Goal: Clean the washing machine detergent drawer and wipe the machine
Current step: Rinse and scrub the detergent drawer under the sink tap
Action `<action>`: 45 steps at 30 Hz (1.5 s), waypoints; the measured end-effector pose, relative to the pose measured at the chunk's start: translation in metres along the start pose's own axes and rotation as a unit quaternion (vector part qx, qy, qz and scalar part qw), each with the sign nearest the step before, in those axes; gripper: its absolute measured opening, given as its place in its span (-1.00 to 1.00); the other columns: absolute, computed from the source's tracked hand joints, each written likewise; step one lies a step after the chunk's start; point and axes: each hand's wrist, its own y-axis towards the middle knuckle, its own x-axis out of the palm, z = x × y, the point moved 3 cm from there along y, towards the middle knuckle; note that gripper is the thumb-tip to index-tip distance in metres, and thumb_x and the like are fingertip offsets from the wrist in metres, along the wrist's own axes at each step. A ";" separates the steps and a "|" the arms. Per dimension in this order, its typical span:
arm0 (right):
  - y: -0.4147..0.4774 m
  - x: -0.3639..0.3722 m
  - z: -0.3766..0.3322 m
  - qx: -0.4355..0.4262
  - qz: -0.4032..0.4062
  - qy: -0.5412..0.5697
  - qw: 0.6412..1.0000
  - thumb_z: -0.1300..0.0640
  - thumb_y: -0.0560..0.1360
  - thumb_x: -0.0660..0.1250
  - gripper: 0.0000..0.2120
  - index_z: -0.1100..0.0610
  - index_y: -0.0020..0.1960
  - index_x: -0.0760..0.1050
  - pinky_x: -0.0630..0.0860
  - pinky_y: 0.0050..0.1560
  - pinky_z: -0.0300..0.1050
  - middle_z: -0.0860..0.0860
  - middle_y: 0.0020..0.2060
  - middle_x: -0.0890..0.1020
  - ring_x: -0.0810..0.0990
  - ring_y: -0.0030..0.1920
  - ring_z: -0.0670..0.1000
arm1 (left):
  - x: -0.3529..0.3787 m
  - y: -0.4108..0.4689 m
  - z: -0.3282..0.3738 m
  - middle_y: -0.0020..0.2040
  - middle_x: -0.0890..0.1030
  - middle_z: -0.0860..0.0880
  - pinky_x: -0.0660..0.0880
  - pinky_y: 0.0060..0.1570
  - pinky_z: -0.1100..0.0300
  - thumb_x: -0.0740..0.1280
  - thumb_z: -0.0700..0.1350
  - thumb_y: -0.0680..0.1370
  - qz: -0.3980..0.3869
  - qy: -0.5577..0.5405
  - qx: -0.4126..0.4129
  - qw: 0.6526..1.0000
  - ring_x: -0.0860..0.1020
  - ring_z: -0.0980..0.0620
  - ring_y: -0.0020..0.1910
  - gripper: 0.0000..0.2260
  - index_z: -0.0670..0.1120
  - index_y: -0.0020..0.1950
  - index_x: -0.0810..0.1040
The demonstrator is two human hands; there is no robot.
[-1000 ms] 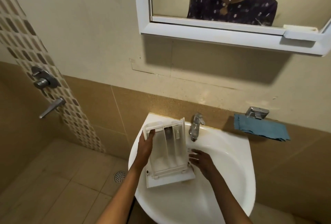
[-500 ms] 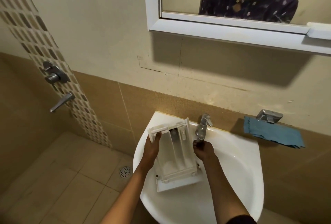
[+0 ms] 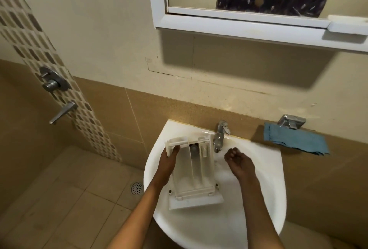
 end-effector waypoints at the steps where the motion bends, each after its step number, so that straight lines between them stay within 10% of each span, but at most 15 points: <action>1: -0.001 0.010 -0.011 -0.006 -0.038 0.031 0.999 0.44 -0.23 0.54 -0.54 0.20 -0.46 0.40 0.36 -0.39 -0.27 0.04 -0.52 0.40 0.37 -0.47 -0.04 | 0.002 0.001 -0.003 0.28 0.50 0.08 0.30 0.30 0.16 0.19 0.04 0.60 -0.008 0.006 0.004 1.000 0.42 0.12 0.28 -0.68 0.03 0.34 0.41; 6: -0.027 0.086 -0.050 0.029 -0.161 -0.067 0.984 0.34 -0.14 0.60 -0.58 0.15 -0.44 0.42 0.38 -0.51 -0.27 0.01 -0.49 0.41 0.39 -0.50 -0.06 | 0.013 -0.005 -0.005 0.17 0.57 0.02 0.40 0.22 0.13 0.24 0.00 0.59 -0.020 0.032 -0.016 0.999 0.50 0.03 0.20 -0.78 0.05 0.22 0.47; 9: -0.034 0.130 -0.040 0.087 -0.155 -0.284 0.942 0.31 0.32 0.34 -0.88 0.16 -0.28 0.42 0.41 -0.46 -0.28 0.01 -0.47 0.50 0.46 -0.49 -0.07 | 0.019 -0.008 -0.004 0.08 0.56 0.04 0.39 0.13 0.16 0.23 -0.06 0.59 -0.025 0.033 -0.016 0.999 0.51 0.06 0.10 -0.86 0.07 0.14 0.46; 13: -0.031 0.152 -0.005 0.081 -0.087 -0.595 0.795 0.38 0.59 0.04 -0.76 0.43 0.02 0.47 0.56 -0.11 -0.08 0.23 -0.25 0.58 0.58 -0.26 0.12 | 0.024 -0.011 -0.003 0.05 0.53 0.03 0.37 0.07 0.16 0.22 -0.06 0.60 -0.026 0.043 -0.005 0.999 0.49 0.08 0.02 -0.89 0.08 0.11 0.43; 22: 0.000 0.133 0.035 -0.066 -0.048 -0.877 0.474 0.27 0.49 0.28 -0.73 0.27 0.17 0.55 0.52 0.05 -0.06 0.18 0.14 0.60 0.58 0.11 0.14 | 0.024 -0.013 -0.004 0.07 0.55 0.01 0.42 0.06 0.22 0.20 -0.07 0.61 -0.024 0.051 0.009 0.998 0.52 0.10 0.01 -0.87 0.05 0.14 0.45; 35: 0.006 0.137 0.030 -0.041 -0.115 -0.911 0.393 0.37 0.47 0.26 -0.72 0.27 0.14 0.59 0.42 -0.20 -0.18 0.17 0.08 0.64 0.56 -0.09 0.06 | 0.027 -0.014 -0.007 0.03 0.55 0.06 0.42 0.02 0.31 0.21 -0.09 0.60 -0.034 0.061 0.027 0.997 0.52 0.11 0.02 -0.87 0.07 0.12 0.46; 45: 0.011 0.116 0.014 0.007 -0.146 -0.881 0.450 0.35 0.48 0.27 -0.73 0.26 0.14 0.59 0.34 -0.39 -0.36 0.10 -0.05 0.65 0.49 -0.30 -0.07 | 0.037 -0.009 -0.012 0.05 0.56 0.12 0.41 0.04 0.31 0.26 -0.08 0.58 -0.045 0.085 0.044 0.994 0.52 0.10 0.08 -0.82 0.08 0.17 0.48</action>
